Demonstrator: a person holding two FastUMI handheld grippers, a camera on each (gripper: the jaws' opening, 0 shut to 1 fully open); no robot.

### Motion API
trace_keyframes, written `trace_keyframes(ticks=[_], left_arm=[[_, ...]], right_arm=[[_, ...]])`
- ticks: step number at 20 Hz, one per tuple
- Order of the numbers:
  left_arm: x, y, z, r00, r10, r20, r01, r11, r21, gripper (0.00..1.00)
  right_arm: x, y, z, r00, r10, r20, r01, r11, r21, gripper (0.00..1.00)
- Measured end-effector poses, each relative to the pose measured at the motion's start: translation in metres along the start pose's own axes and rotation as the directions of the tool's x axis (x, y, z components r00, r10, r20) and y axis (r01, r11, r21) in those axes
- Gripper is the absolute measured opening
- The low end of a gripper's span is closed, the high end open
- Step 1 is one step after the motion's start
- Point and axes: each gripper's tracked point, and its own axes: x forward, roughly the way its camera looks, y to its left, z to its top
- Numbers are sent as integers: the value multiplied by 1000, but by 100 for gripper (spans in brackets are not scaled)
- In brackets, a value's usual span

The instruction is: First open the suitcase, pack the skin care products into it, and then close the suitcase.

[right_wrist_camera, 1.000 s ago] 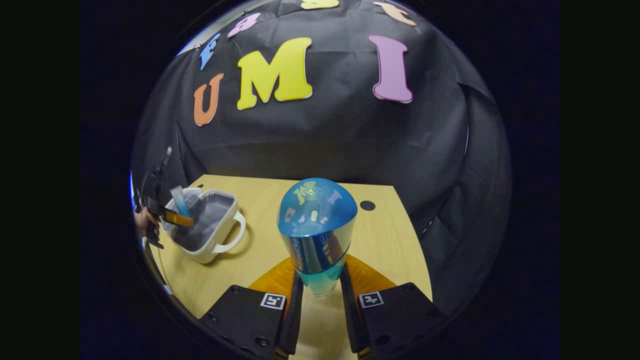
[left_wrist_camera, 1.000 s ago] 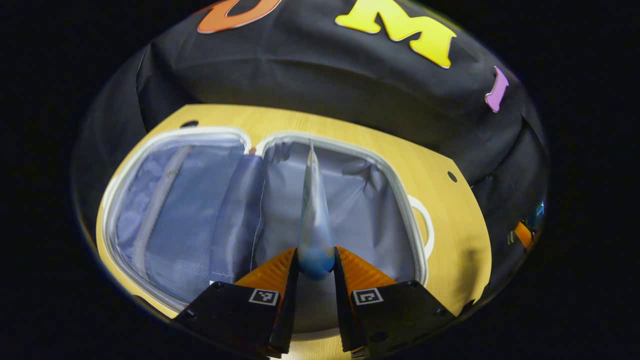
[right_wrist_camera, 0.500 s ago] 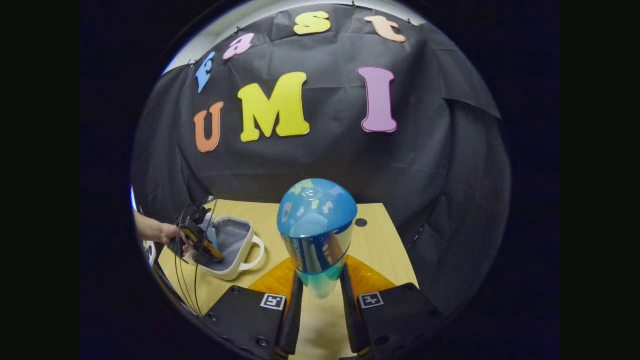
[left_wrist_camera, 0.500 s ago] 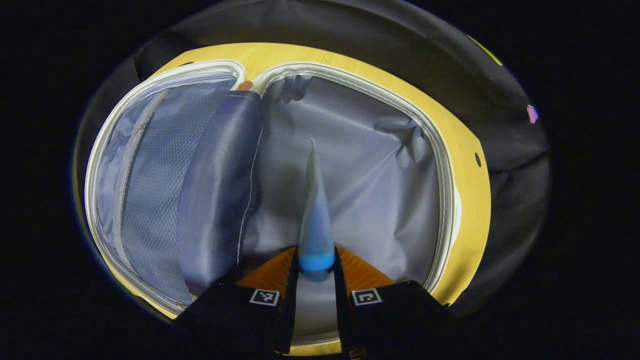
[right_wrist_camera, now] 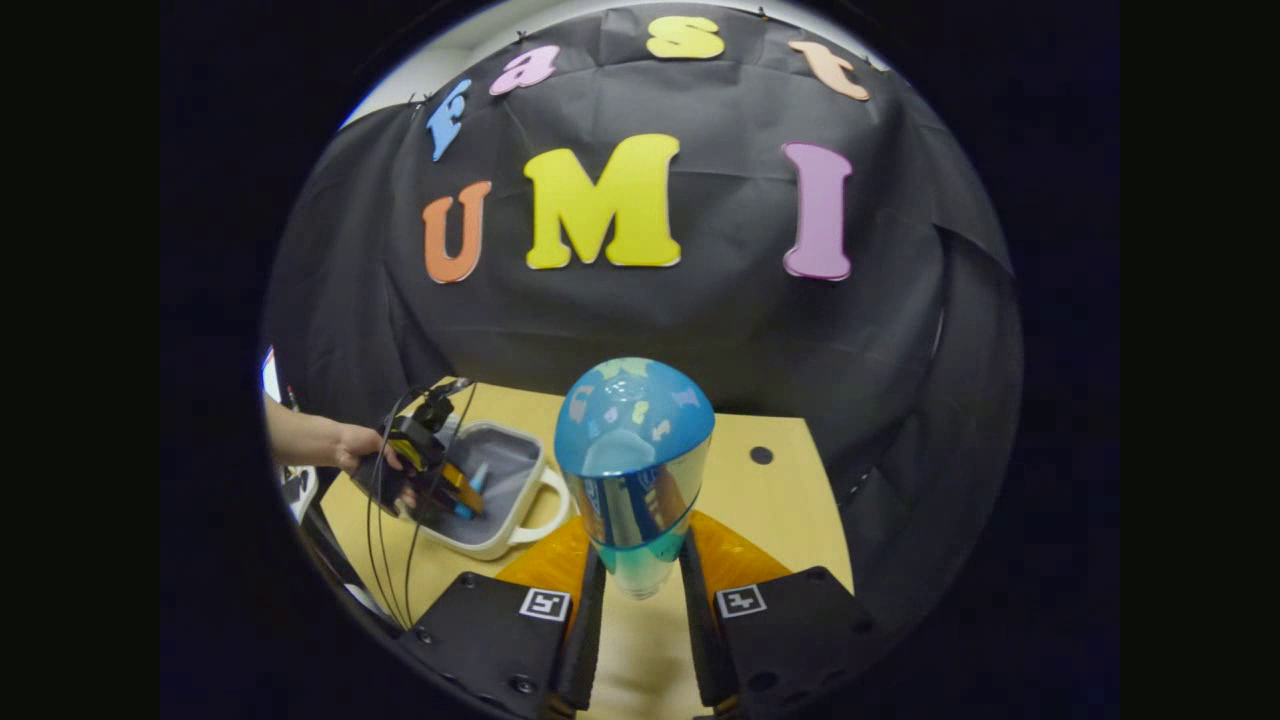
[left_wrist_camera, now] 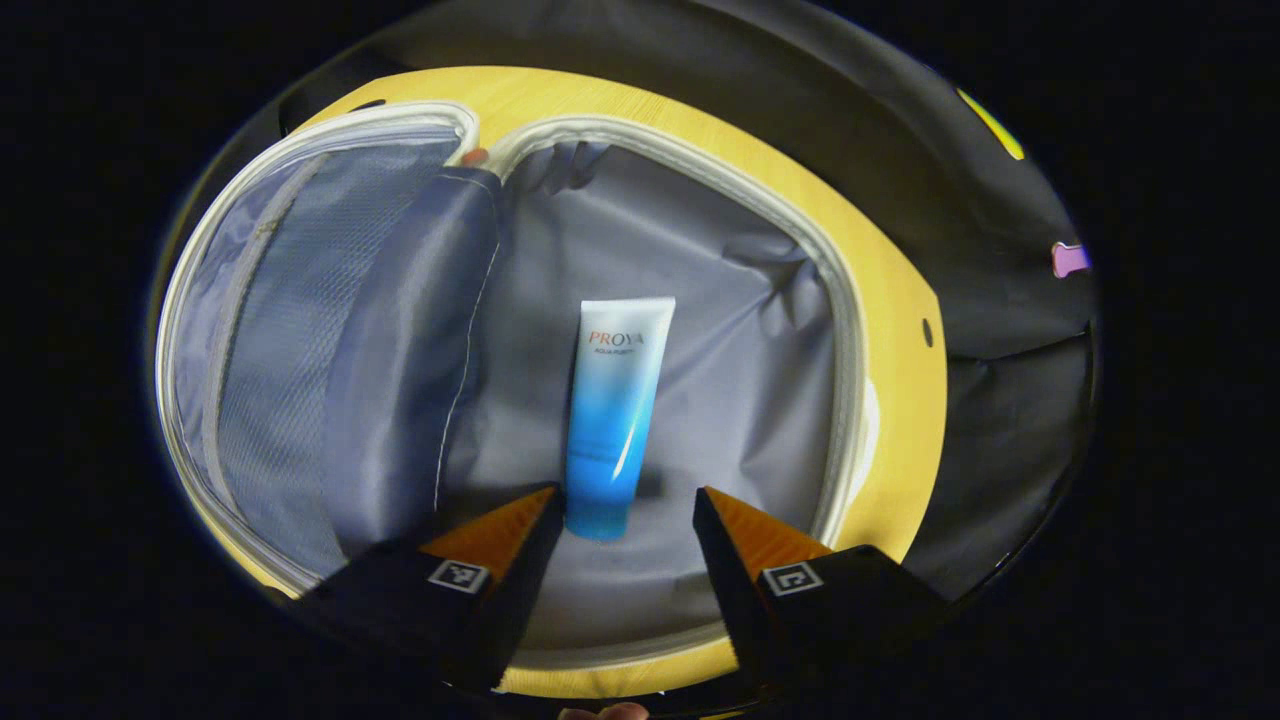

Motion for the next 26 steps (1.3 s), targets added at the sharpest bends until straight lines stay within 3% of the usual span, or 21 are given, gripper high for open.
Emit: trace_keyframes(ticks=[1, 3, 5, 6, 7, 10, 11, 12, 15, 19, 22, 24, 26], left_arm=[[-15, -4, 0, 998, -25, 53, 25, 1000, -2, 88], [-49, 0, 0, 983, -38, 179, 39, 999, -3, 92], [-90, 16, 2, 939, -21, 343, 16, 1000, 18, 94], [-116, 27, 7, 890, -13, 455, 1, 1000, 26, 95], [-145, 36, 12, 824, -16, 566, -3, 999, 33, 95], [-238, 58, 27, 596, -2, 803, -43, 998, 35, 96], [-262, 64, 32, 537, 10, 843, -72, 997, 34, 97], [-256, 66, 18, 506, 27, 862, -99, 995, 28, 96], [-277, 93, 22, 494, 82, 865, -149, 989, -9, 96], [-288, 117, 3, 495, 127, 860, -198, 980, -31, 97], [-292, 131, -8, 503, 152, 851, -176, 982, -71, 98], [-296, 139, -13, 505, 157, 849, -140, 985, -99, 98], [-298, 147, -17, 518, 158, 841, -92, 987, -129, 98]], right_arm=[[7, 17, 4, 999, 39, -10, -39, 999, -14, 36], [27, 55, 8, 993, 113, -33, -114, 993, -43, 36], [49, 97, 12, 980, 190, -54, -193, 980, -58, 34], [65, 119, 10, 970, 232, -69, -236, 971, -47, 34], [84, 139, 4, 957, 272, -101, -275, 961, -21, 36], [136, 179, -31, 912, 318, -257, -319, 947, 39, 36], [156, 192, -44, 898, 323, -298, -324, 945, 48, 36], [173, 202, -56, 884, 324, -338, -325, 944, 57, 36], [213, 227, -90, 823, 320, -470, -275, 947, 164, 36], [250, 229, -133, 754, 248, -608, -134, 964, 228, 36], [264, 223, -154, 713, 193, -674, -10, 964, 265, 33], [271, 222, -163, 684, 186, -706, 60, 949, 309, 36], [281, 224, -163, 685, 183, -705, 109, 931, 348, 32]])
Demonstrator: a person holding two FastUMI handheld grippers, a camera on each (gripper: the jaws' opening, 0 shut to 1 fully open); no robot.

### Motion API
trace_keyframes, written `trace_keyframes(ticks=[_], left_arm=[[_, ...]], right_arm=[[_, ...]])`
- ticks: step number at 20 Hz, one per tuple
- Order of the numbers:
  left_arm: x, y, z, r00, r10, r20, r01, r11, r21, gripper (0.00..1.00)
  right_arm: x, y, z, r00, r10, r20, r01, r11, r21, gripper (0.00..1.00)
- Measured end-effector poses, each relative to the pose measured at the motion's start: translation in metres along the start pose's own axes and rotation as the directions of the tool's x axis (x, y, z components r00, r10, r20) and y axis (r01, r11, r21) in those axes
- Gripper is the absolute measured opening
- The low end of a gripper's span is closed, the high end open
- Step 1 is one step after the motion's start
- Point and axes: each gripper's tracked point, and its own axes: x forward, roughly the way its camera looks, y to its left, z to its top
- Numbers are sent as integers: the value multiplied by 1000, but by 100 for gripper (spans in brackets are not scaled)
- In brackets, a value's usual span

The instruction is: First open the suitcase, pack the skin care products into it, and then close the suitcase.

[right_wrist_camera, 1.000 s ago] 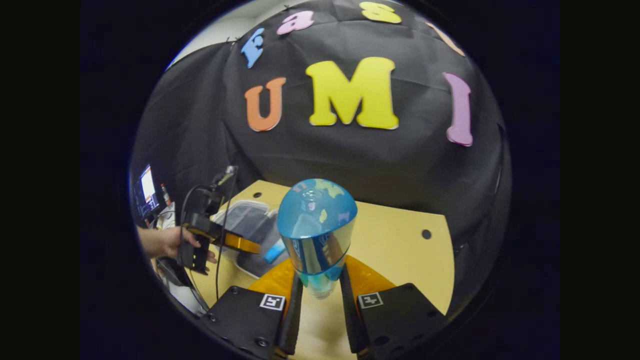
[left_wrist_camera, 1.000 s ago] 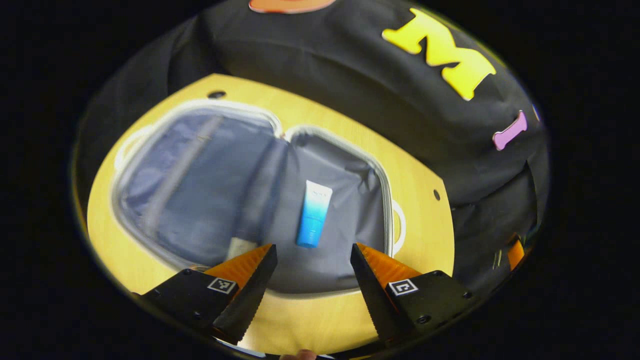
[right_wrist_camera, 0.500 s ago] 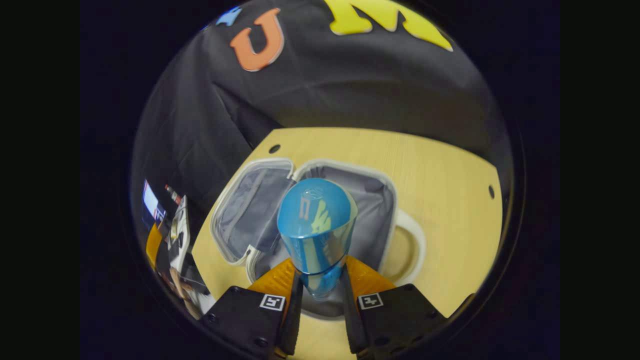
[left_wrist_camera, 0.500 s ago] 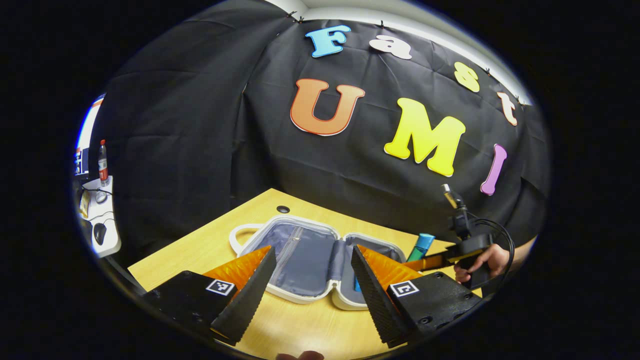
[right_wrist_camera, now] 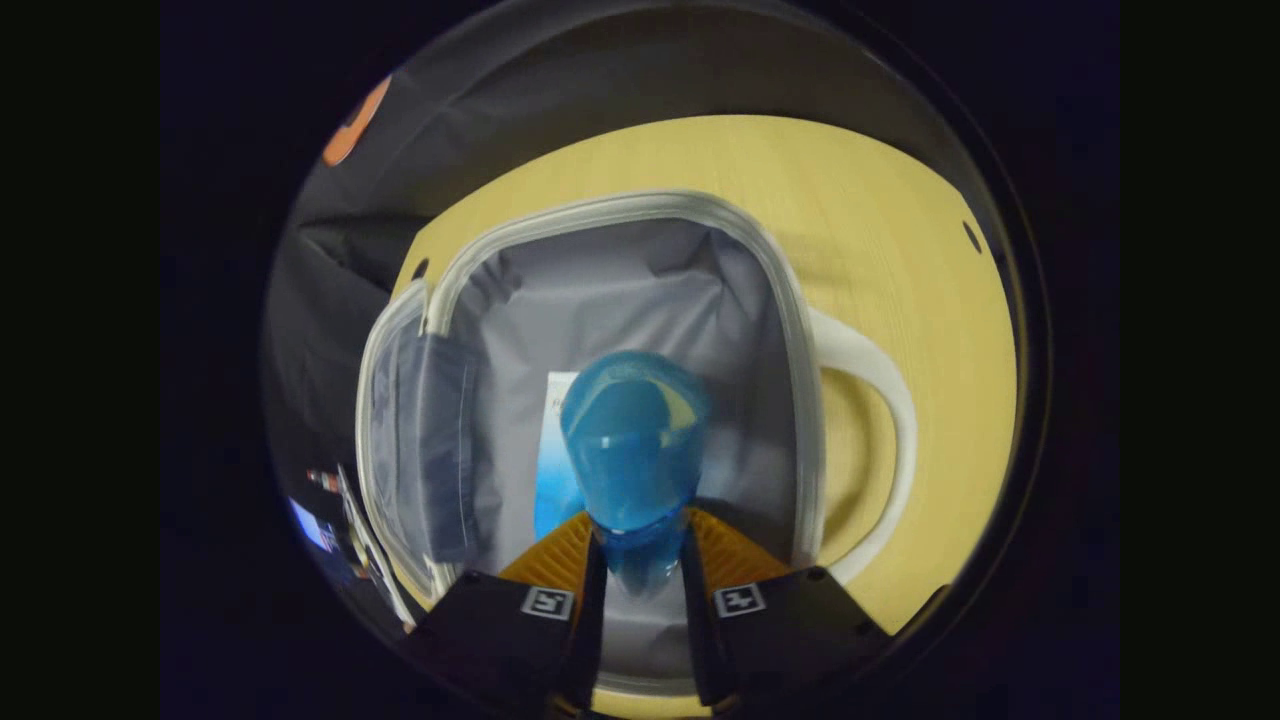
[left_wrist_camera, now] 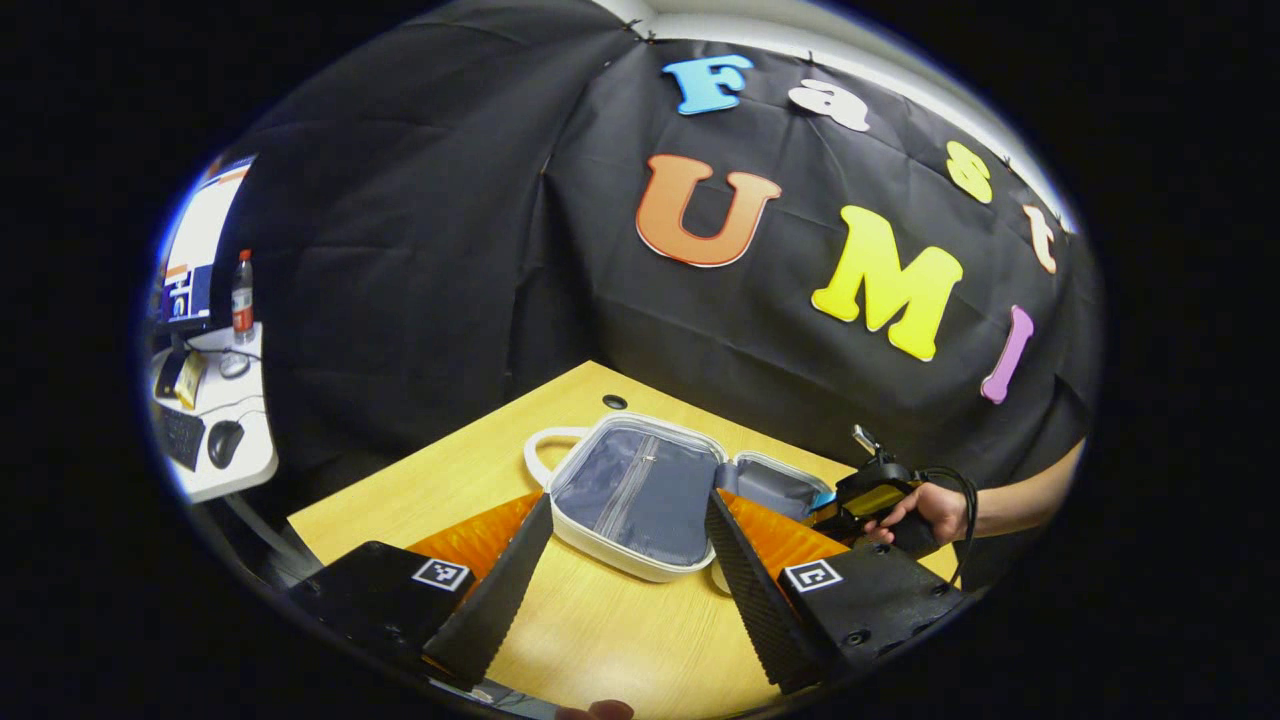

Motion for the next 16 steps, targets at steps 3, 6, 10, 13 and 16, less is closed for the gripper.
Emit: trace_keyframes(ticks=[3, 6, 10, 13, 16], left_arm=[[0, 11, -4, 1000, 22, -7, -23, 1000, -11, 98], [-2, 16, -4, 1000, 31, -6, -31, 1000, 5, 99], [-5, 19, -5, 999, 31, -7, -31, 999, 17, 99], [-6, 28, -4, 999, 33, -11, -32, 999, 40, 99], [-2, 36, 0, 1000, 19, -7, -19, 998, 61, 98]], right_arm=[[9, -3, 0, 998, -55, -5, 55, 998, 25, 33], [9, -3, 2, 995, -96, -7, 96, 994, 54, 33], [7, -6, 3, 990, -141, 5, 141, 989, 40, 42], [-9, -8, 1, 989, -147, 23, 146, 989, 30, 47], [-47, -5, -14, 991, -119, 64, 120, 993, -10, 70]])
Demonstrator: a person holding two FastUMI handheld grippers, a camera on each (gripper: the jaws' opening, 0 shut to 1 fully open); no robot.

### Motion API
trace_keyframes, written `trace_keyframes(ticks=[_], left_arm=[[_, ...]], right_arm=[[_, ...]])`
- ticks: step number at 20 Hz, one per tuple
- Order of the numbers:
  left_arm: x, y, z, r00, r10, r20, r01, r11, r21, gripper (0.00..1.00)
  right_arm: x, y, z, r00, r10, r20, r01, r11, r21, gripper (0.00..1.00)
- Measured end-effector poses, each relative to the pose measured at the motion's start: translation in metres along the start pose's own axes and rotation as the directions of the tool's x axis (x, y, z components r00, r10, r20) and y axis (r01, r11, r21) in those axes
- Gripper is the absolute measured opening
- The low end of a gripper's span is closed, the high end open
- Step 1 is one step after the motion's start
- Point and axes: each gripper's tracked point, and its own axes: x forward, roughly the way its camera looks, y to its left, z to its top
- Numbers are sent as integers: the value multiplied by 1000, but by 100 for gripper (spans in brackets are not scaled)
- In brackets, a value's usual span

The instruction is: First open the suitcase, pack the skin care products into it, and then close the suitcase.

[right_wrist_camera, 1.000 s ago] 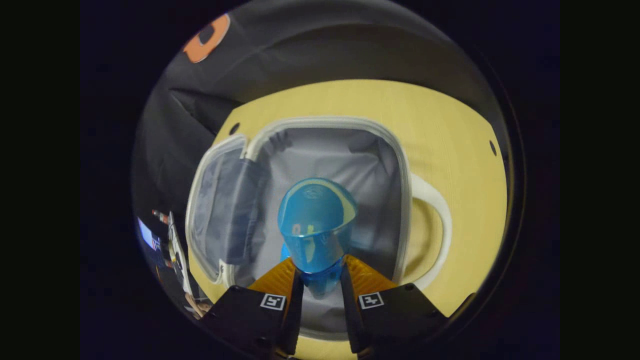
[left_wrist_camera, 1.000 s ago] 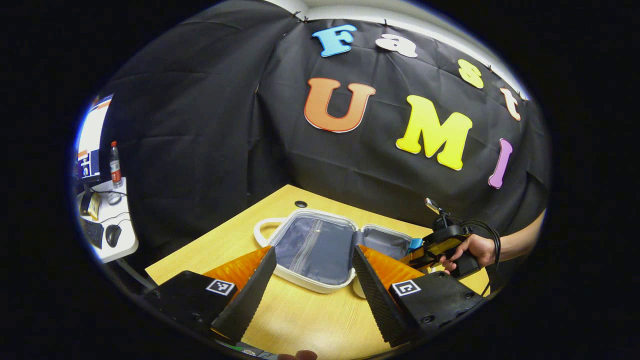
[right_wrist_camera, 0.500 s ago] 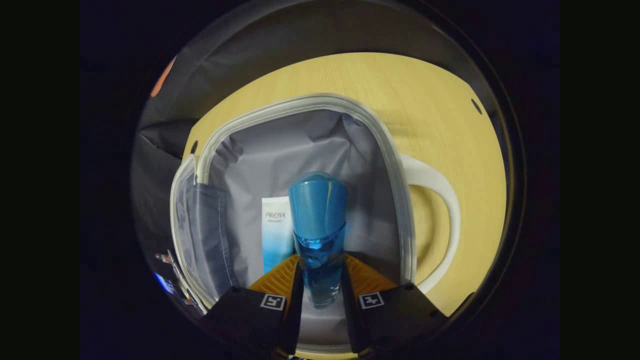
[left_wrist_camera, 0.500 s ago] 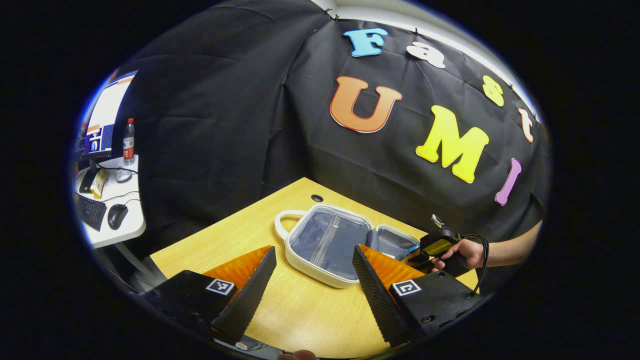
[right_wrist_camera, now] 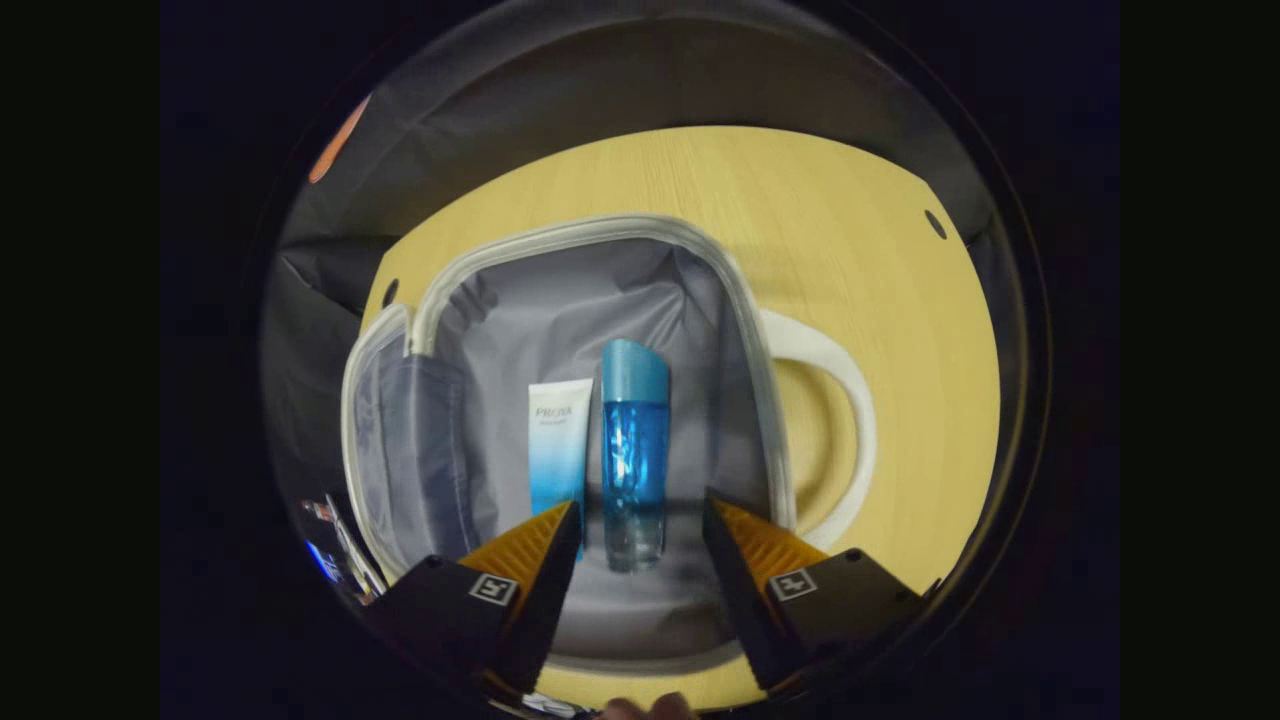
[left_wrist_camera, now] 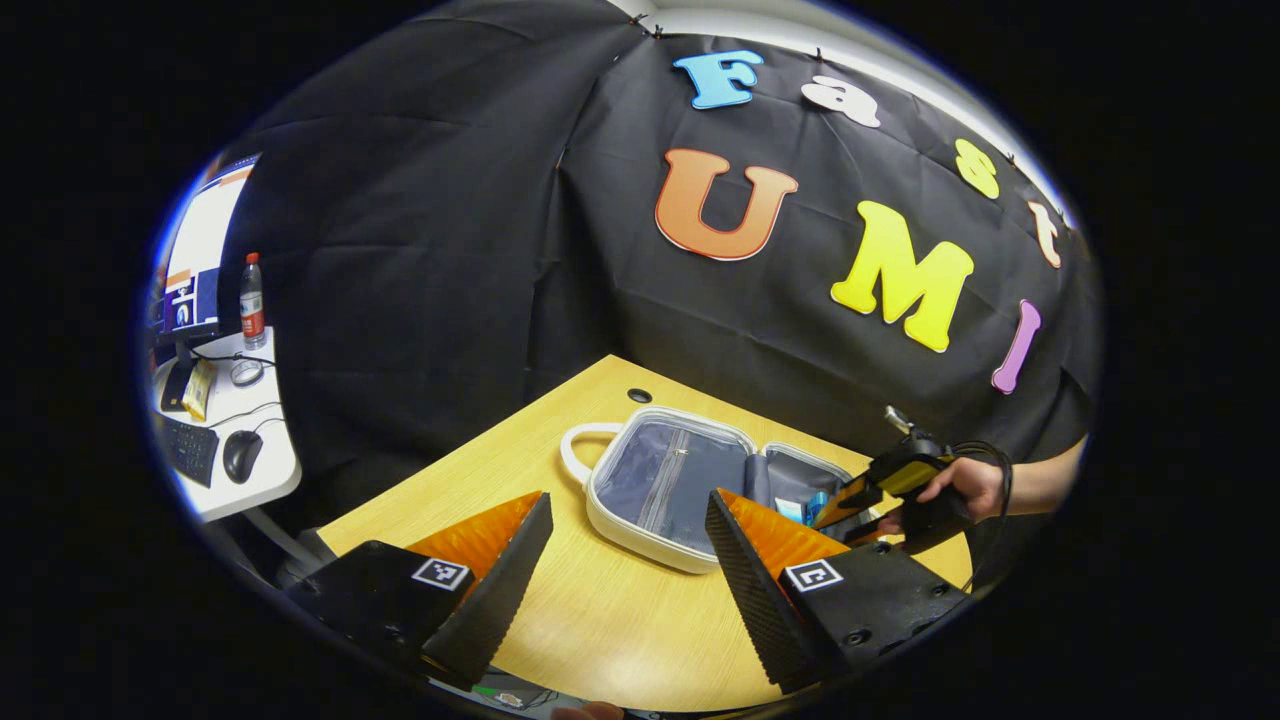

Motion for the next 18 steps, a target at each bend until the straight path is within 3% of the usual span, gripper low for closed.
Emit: trace_keyframes(ticks=[2, 5, 8, 10, 11, 12, 15, 18], left_arm=[[10, 8, 5, 1000, 7, 16, -8, 999, 35, 99], [37, 27, 6, 999, 33, 10, -34, 995, 96, 98], [72, 37, 4, 1000, -16, -12, 17, 994, 104, 99], [101, 48, 3, 998, -56, -18, 57, 996, 69, 98], [116, 55, 4, 998, -66, -12, 66, 997, 47, 99], [133, 64, 1, 998, -67, -16, 67, 997, 25, 99], [167, 77, 1, 995, -104, 1, 104, 992, -68, 99], [205, 84, -27, 990, -124, -73, 110, 981, -162, 96]], right_arm=[[-33, -9, -8, 997, 18, 81, -13, 998, -55, 80], [-93, -9, -25, 976, 115, 187, -92, 987, -131, 81], [-149, -15, -31, 928, 209, 309, -127, 955, -266, 77], [-183, -19, -33, 890, 263, 373, -133, 931, -339, 81], [-197, -21, -34, 875, 280, 395, -132, 923, -361, 77], [-207, -22, -35, 861, 298, 412, -135, 915, -380, 82], [-240, -34, -34, 822, 305, 480, -71, 892, -446, 81], [-248, -43, -39, 815, 267, 514, 19, 875, -483, 82]])
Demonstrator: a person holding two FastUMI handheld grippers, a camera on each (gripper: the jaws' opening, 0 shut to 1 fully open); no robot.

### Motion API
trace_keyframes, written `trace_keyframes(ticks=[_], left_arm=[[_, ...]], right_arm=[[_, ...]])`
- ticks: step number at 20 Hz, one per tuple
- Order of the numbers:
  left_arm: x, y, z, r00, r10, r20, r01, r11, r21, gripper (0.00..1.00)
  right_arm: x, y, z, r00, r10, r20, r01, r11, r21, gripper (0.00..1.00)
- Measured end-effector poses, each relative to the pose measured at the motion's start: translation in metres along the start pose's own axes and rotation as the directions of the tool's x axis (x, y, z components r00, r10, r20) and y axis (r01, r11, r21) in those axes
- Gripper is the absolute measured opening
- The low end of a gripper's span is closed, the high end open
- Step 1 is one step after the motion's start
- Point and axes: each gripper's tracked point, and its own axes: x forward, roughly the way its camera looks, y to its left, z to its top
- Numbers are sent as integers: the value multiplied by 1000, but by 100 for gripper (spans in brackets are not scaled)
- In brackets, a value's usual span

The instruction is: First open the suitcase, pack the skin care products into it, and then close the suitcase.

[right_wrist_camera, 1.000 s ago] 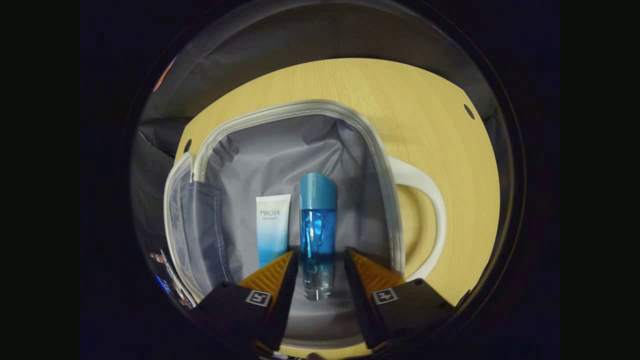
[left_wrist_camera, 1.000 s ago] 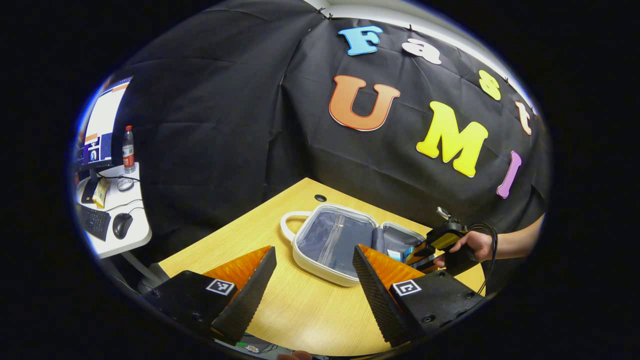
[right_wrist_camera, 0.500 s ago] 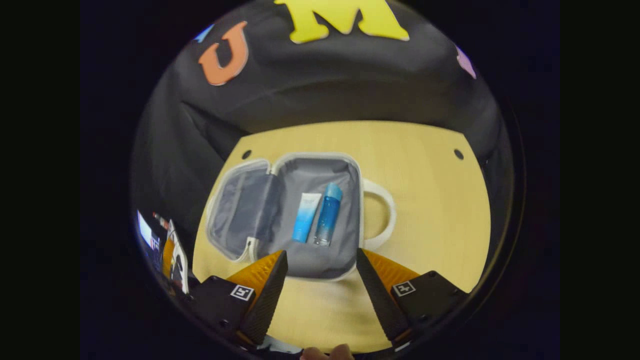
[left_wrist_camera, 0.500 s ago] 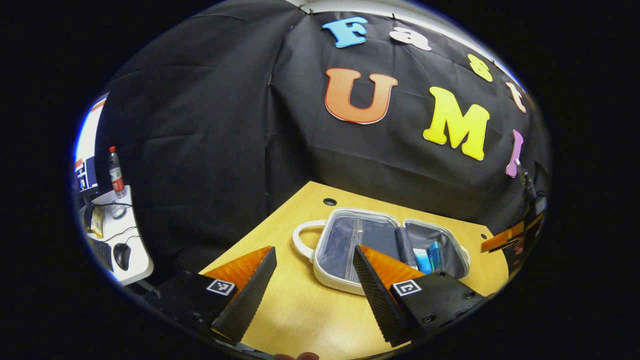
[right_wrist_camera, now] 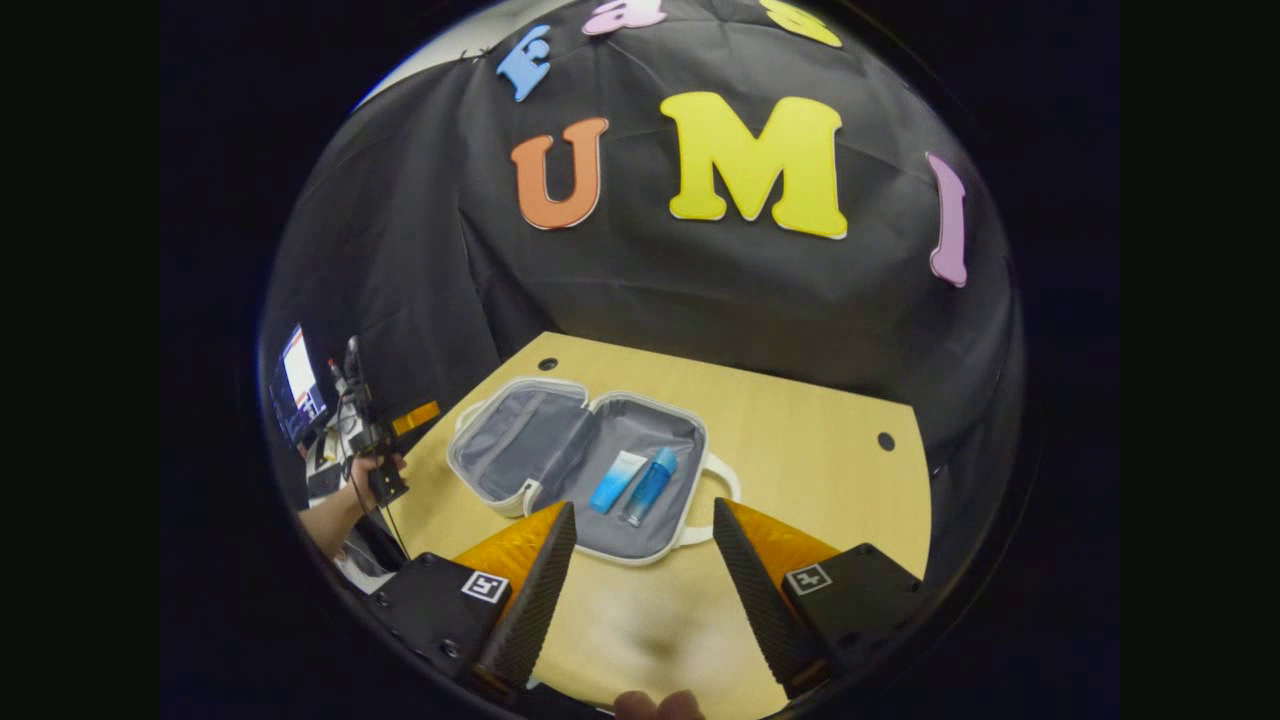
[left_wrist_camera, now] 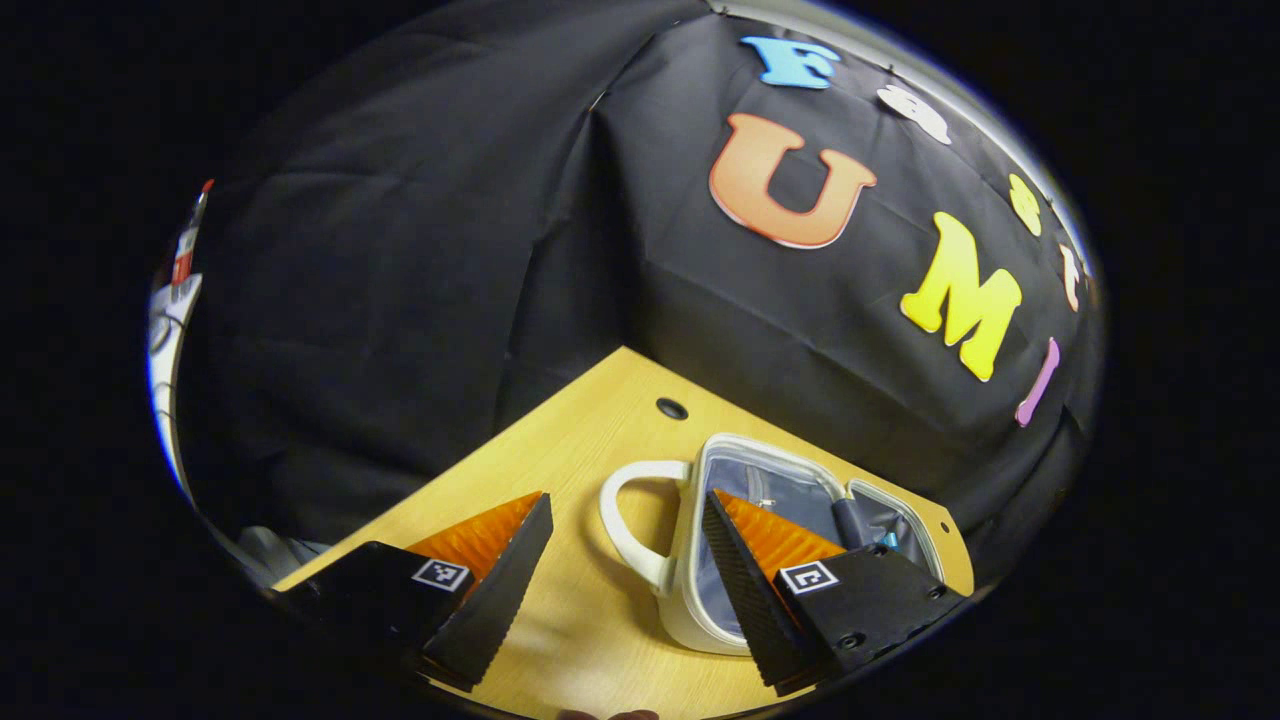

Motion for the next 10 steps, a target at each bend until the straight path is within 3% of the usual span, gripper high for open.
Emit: trace_keyframes(ticks=[1, 2, 5, 6, 7, 8, 9, 10], left_arm=[[10, 3, -9, 999, -13, -35, 11, 999, -36, 97], [17, 4, -17, 998, -22, -64, 18, 998, -62, 96], [43, 18, -31, 993, 22, -116, -32, 996, -84, 94], [50, 23, -33, 991, 40, -127, -53, 994, -97, 89], [54, 25, -34, 989, 49, -142, -67, 990, -121, 96], [57, 21, -34, 988, 39, -149, -63, 986, -154, 77], [60, 19, -34, 988, 25, -154, -54, 981, -188, 87], [65, 18, -36, 986, 17, -163, -54, 974, -222, 80]], right_arm=[[-1, -1, -2, 1000, -13, -2, 13, 1000, -23, 77], [-2, 4, -3, 1000, -8, -5, 8, 1000, -23, 82], [-4, 19, -11, 999, 30, -30, -29, 999, 36, 78], [-5, 22, -12, 999, 39, -35, -37, 998, 52, 78], [-5, 23, -12, 999, 40, -36, -37, 998, 56, 82], [-5, 20, -12, 999, 32, -35, -30, 998, 51, 82], [-4, 17, -15, 999, 24, -40, -22, 999, 48, 77], [-4, 14, -18, 999, 15, -52, -12, 999, 53, 85]])
